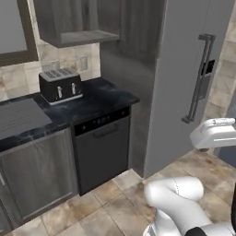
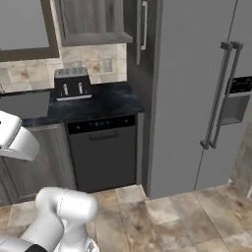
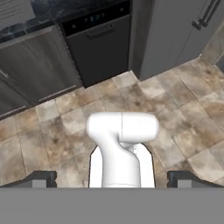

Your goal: Close all open cabinet doors.

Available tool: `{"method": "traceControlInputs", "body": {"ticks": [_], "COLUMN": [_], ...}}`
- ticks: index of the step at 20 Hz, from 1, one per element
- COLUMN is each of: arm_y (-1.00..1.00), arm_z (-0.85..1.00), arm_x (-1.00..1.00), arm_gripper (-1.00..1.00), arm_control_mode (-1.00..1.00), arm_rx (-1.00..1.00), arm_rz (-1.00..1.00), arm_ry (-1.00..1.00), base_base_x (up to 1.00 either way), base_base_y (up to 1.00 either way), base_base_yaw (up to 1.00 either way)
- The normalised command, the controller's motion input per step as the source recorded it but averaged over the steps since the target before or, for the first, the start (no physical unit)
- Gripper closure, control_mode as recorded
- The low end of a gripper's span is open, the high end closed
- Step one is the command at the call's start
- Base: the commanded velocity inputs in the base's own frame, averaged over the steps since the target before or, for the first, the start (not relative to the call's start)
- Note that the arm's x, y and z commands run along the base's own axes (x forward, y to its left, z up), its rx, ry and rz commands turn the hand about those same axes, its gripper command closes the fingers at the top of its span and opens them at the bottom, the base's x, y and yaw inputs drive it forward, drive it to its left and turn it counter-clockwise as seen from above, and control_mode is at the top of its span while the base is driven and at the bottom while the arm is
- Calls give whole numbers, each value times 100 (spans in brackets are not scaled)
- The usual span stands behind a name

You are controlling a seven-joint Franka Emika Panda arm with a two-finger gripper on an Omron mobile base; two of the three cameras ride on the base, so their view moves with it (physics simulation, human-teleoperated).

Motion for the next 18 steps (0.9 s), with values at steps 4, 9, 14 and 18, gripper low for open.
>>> {"method": "traceControlInputs", "body": {"ticks": [4, 9, 14, 18], "arm_y": [0, 0, 0, 0], "arm_z": [0, 0, 0, 0], "arm_x": [0, 0, 0, 0], "arm_gripper": [-100, -100, -100, -100], "arm_control_mode": [100, 100, 100, 100], "arm_rx": [0, 0, 0, 0], "arm_rz": [0, 0, 0, 0], "arm_ry": [0, 0, 0, 0], "base_base_x": [93, 69, 55, 59], "base_base_y": [-25, -17, -8, 0], "base_base_yaw": [19, 21, 23, 25]}}
